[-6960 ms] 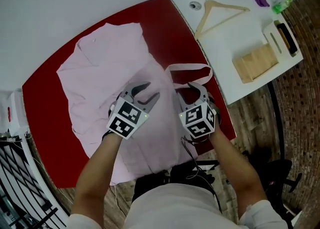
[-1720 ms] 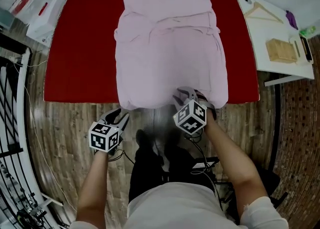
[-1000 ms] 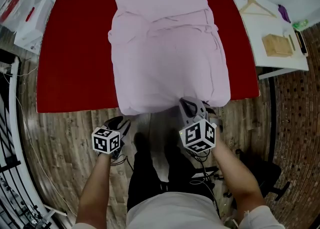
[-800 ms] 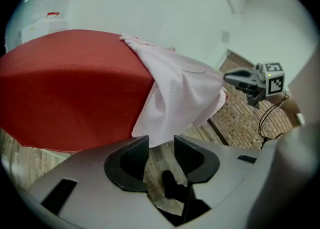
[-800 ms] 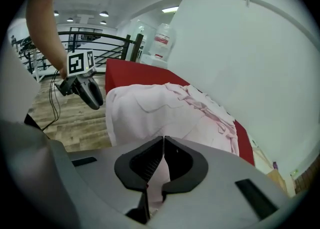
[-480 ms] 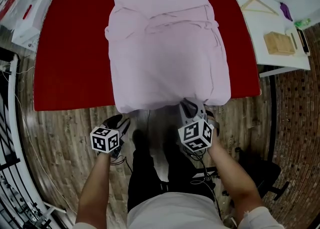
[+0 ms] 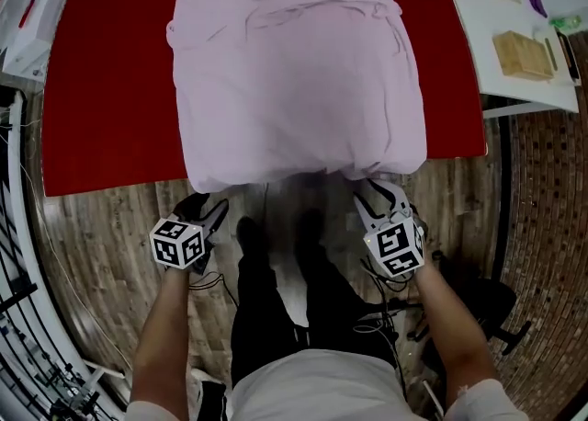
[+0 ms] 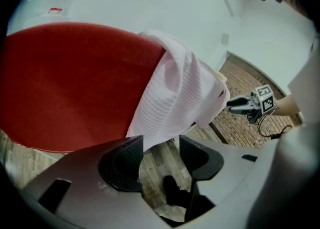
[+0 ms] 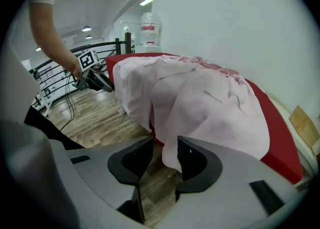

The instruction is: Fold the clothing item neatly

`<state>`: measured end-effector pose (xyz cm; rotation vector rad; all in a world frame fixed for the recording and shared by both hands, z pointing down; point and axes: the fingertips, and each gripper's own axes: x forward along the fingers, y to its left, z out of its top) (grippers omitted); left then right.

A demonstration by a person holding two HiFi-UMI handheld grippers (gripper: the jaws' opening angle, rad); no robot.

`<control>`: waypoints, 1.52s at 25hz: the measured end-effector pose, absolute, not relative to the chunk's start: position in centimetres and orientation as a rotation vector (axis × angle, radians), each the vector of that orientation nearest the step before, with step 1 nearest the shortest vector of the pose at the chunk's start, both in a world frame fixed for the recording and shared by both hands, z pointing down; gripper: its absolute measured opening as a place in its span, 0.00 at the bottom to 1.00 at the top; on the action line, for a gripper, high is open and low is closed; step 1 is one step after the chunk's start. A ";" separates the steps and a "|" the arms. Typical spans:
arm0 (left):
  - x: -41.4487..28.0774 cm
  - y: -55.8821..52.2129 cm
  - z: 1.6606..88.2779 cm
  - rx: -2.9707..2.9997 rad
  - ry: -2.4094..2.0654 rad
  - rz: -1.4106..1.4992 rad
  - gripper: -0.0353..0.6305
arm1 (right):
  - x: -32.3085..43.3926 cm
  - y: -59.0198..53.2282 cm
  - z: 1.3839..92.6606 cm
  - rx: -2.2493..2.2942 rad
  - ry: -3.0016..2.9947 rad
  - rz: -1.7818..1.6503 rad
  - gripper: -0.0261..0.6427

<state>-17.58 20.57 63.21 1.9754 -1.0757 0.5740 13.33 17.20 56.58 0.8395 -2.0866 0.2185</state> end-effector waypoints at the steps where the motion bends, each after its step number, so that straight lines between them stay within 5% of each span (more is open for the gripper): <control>1: -17.5 20.6 63.5 1.978 -1.071 0.577 0.36 | 14.6 17.5 57.4 0.846 -2.075 0.250 0.24; 13: -16.4 19.8 65.6 2.055 -1.020 0.576 0.48 | 26.1 16.0 64.8 0.939 -2.009 0.517 0.44; 38: -17.7 16.6 69.1 2.066 -1.092 0.623 0.52 | 22.6 11.1 68.9 0.790 -2.086 0.422 0.46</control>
